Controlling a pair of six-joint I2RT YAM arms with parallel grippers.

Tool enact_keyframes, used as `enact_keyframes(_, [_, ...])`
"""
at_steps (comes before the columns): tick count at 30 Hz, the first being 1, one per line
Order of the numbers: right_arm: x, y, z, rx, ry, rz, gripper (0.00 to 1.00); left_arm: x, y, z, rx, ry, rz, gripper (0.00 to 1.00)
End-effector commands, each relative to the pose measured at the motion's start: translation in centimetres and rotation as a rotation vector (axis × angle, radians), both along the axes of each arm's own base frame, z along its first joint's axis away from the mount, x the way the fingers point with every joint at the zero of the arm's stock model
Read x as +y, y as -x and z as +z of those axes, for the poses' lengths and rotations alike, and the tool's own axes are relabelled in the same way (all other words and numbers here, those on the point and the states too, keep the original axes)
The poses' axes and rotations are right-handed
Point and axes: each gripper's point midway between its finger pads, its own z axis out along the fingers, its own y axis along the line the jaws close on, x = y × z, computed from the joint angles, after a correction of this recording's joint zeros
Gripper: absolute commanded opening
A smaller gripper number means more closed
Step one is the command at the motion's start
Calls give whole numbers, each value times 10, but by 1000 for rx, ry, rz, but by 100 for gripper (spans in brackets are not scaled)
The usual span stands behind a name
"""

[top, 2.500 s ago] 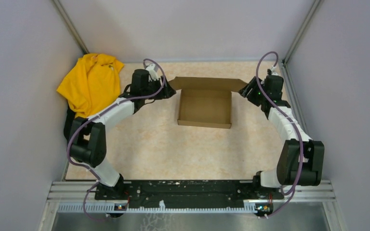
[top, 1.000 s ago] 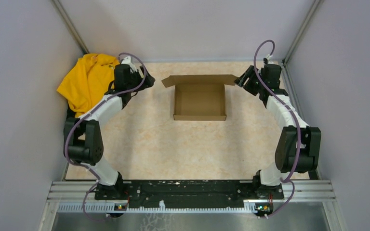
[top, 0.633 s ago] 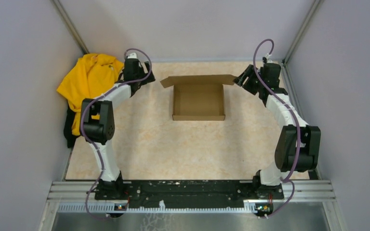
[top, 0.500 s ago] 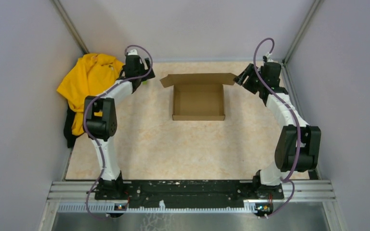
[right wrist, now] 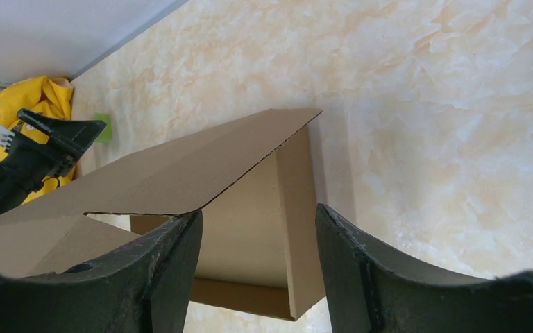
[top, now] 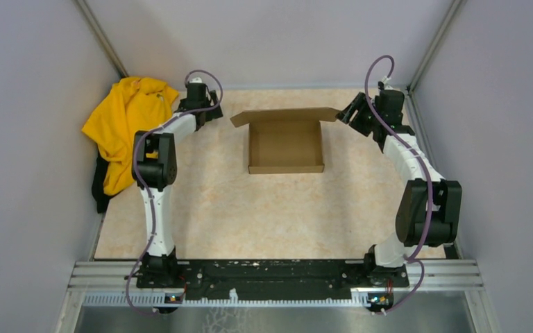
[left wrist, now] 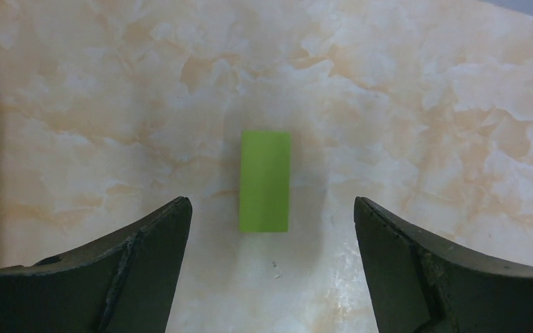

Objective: Fold the paper box

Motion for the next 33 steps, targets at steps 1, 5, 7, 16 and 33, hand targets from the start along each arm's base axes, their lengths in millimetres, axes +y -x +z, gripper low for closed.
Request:
enact_keyframes(1, [3, -14, 28, -84, 13, 22, 61, 8, -6, -10, 38, 16, 0, 91])
enact_keyframes(5, [4, -14, 26, -81, 9, 26, 61, 8, -7, -19, 61, 20, -3, 82])
enact_keyframes(7, [5, -14, 27, -82, 5, 26, 61, 8, -8, -20, 65, 24, -6, 74])
enact_keyframes(16, [5, -15, 29, -84, 6, 29, 61, 8, -13, -20, 65, 16, 0, 46])
enact_keyframes(33, [8, -12, 31, -87, -8, 40, 61, 12, 20, -7, 87, -11, 21, 24])
